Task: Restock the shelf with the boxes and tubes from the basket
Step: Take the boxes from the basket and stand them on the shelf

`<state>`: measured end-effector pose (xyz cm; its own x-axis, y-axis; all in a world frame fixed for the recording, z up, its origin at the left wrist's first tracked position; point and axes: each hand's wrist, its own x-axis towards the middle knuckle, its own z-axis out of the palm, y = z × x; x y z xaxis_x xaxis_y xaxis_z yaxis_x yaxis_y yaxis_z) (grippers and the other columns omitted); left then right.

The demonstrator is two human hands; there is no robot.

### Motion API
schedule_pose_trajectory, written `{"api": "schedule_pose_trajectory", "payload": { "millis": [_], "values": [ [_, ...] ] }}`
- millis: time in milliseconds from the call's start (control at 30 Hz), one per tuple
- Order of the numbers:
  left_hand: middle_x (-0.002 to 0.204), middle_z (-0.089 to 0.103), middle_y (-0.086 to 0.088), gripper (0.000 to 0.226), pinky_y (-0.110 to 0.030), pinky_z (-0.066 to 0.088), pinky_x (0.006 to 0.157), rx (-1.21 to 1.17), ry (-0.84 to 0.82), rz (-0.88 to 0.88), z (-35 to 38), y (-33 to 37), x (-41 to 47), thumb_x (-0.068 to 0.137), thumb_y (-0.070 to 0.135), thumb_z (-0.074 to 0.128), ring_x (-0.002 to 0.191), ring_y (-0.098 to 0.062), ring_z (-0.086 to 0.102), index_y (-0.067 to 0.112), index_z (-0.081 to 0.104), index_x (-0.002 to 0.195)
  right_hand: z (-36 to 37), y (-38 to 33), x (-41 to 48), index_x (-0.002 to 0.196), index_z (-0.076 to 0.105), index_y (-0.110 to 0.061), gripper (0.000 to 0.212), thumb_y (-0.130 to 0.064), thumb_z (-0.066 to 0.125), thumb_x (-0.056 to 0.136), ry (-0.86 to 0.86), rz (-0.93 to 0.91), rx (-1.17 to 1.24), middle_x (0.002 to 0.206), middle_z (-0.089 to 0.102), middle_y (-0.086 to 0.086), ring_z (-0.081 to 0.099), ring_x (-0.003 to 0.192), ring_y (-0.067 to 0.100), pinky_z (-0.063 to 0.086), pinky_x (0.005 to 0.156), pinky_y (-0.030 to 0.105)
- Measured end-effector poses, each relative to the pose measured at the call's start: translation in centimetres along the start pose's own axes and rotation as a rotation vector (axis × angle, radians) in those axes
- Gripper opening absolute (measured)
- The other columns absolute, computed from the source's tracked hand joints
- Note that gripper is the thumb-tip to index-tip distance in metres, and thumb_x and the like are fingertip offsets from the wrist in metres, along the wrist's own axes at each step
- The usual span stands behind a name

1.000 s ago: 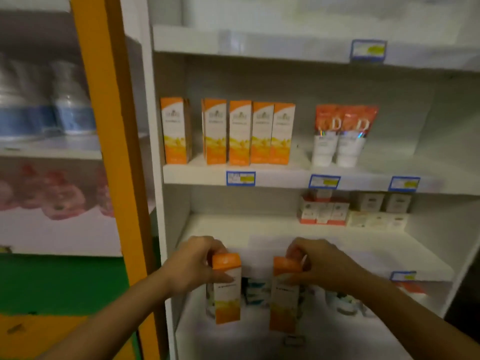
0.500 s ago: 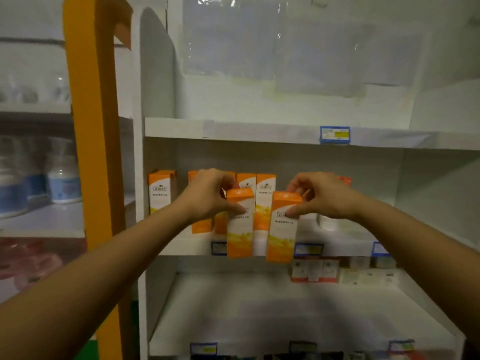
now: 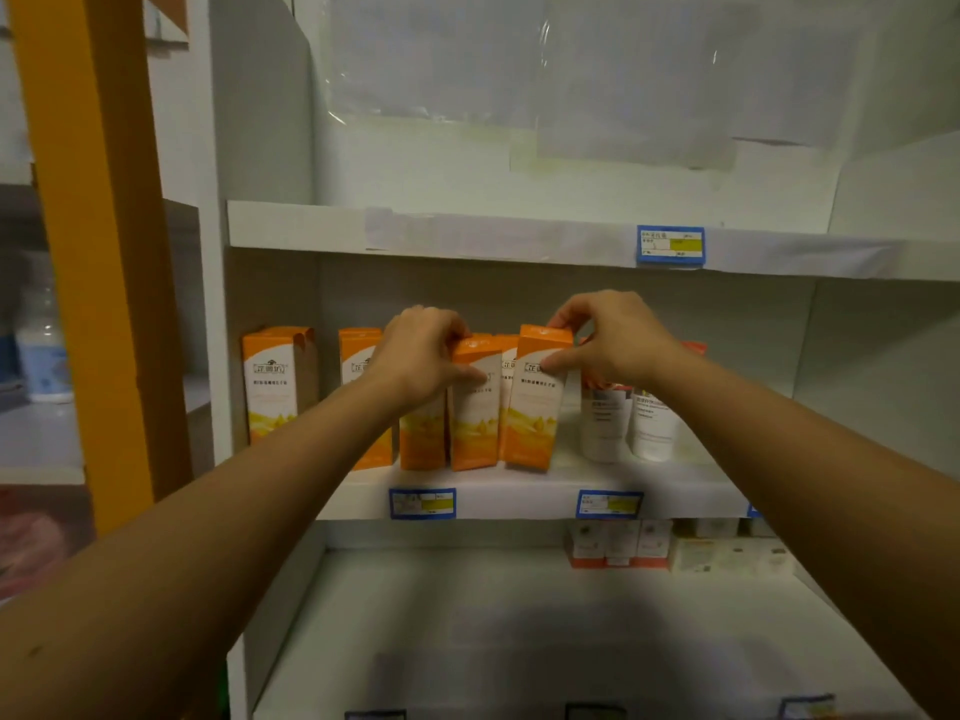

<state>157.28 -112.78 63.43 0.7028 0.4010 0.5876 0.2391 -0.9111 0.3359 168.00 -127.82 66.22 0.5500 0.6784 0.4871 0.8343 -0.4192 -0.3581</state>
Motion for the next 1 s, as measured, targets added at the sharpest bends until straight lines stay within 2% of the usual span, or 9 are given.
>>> {"api": "schedule_pose_trajectory", "payload": {
  "millis": [167,367,500,667,800,900,1000],
  "values": [
    [0.115,0.063,-0.01,0.046,-0.043,0.05,0.096,0.036,-0.016,-0.015,0.8,-0.5,0.8,0.075,0.032,0.073,0.108,-0.025,0.056,0.012,0.059,0.115,0.5,0.4,1.0,0.111,0.062,-0.017,0.041,-0.026,0.075,0.074,-0.017,0.042,-0.017,0.117,0.062,0.004,0.055,0.107,0.019,0.046,0.092,0.033],
    [0.122,0.057,-0.009,0.049,-0.039,0.042,0.1,0.14,-0.036,-0.038,1.3,-0.6,1.7,0.078,0.038,0.069,0.117,-0.027,0.047,0.017,0.056,0.12,1.4,0.7,1.7,0.115,0.062,-0.015,0.042,-0.025,0.074,0.076,-0.041,0.071,0.003,0.121,0.062,0.005,0.056,0.111,0.02,0.042,0.082,0.026],
    [0.127,0.052,-0.007,0.051,-0.036,0.034,0.1,0.343,-0.038,0.035,0.9,-0.2,1.6,0.083,0.043,0.061,0.122,-0.026,0.04,0.018,0.053,0.126,1.9,0.7,1.9,0.117,0.062,-0.014,0.045,-0.025,0.075,0.076,-0.037,0.072,0.01,0.122,0.062,0.007,0.057,0.112,0.021,0.044,0.089,0.029],
    [0.133,0.045,-0.007,0.053,-0.036,0.031,0.103,0.587,-0.04,0.123,0.7,0.0,1.2,0.085,0.046,0.056,0.127,-0.025,0.036,0.019,0.051,0.13,3.0,0.5,2.2,0.121,0.059,-0.014,0.045,-0.024,0.072,0.079,-0.034,0.074,0.043,0.125,0.061,0.008,0.057,0.114,0.023,0.046,0.095,0.035],
    [0.137,0.043,-0.008,0.056,-0.037,0.03,0.106,0.666,-0.053,0.141,1.1,0.0,0.6,0.087,0.042,0.052,0.13,-0.026,0.035,0.018,0.041,0.137,3.9,0.7,1.7,0.125,0.055,-0.014,0.042,-0.021,0.066,0.085,-0.021,0.063,0.043,0.126,0.061,0.009,0.059,0.114,0.025,0.05,0.096,0.04],
    [0.148,0.034,-0.008,0.066,-0.04,0.024,0.112,0.679,-0.084,0.129,0.9,0.1,0.3,0.087,0.043,0.053,0.138,-0.026,0.028,0.018,0.029,0.144,4.3,0.7,1.2,0.122,0.056,-0.016,0.039,-0.028,0.063,0.086,0.015,0.003,-0.119,0.126,0.056,0.009,0.057,0.113,0.027,0.05,0.091,0.04],
    [0.153,0.027,-0.008,0.07,-0.041,0.02,0.115,0.674,-0.094,0.127,0.5,0.2,-0.4,0.089,0.043,0.051,0.141,-0.026,0.023,0.018,0.021,0.147,4.4,0.6,0.4,0.136,0.042,-0.017,0.054,-0.03,0.06,0.088,0.06,-0.024,-0.187,0.14,0.043,0.008,0.051,0.121,0.027,0.047,0.091,0.038]
  ]
}}
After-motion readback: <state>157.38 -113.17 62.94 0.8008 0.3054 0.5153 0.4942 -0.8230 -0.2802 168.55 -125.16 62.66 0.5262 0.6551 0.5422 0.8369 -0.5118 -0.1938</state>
